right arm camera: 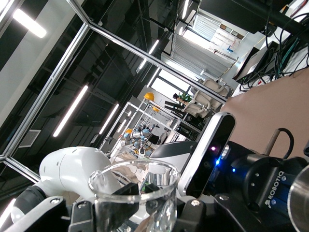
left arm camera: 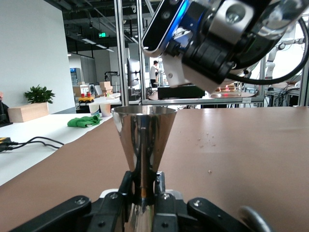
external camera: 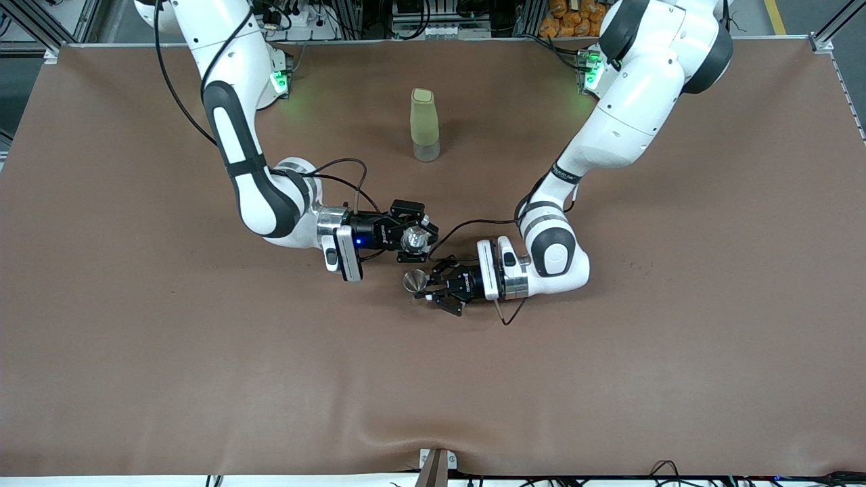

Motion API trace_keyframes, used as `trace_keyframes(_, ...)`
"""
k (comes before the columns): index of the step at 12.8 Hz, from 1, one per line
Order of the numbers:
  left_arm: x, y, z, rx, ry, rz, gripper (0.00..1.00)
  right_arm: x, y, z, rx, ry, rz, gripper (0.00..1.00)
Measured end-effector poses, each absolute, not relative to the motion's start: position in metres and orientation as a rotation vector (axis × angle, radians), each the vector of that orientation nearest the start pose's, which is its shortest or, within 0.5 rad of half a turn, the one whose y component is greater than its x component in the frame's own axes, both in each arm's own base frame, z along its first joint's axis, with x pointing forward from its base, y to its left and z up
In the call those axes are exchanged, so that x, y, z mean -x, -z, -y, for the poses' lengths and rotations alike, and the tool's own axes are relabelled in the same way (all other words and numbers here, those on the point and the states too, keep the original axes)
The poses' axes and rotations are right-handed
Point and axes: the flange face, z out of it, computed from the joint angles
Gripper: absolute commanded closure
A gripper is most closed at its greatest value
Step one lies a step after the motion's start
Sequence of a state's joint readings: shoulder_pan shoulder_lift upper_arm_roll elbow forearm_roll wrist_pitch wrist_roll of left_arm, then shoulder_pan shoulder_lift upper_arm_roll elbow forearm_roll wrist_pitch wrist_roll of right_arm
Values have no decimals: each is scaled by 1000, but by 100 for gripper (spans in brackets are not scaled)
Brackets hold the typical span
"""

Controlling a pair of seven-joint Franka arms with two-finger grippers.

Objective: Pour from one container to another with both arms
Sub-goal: 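Hold the glass tipped over the jigger held by the left gripper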

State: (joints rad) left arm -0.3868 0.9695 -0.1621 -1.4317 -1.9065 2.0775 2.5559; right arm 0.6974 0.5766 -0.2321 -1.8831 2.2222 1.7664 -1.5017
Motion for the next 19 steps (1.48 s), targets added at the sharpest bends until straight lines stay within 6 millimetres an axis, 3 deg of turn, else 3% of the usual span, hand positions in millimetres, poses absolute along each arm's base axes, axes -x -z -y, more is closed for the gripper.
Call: trace_keyframes(19,-607,-135,390,-1253,-1298,1232,100,-551,-270,-373,1426,281,78,100)
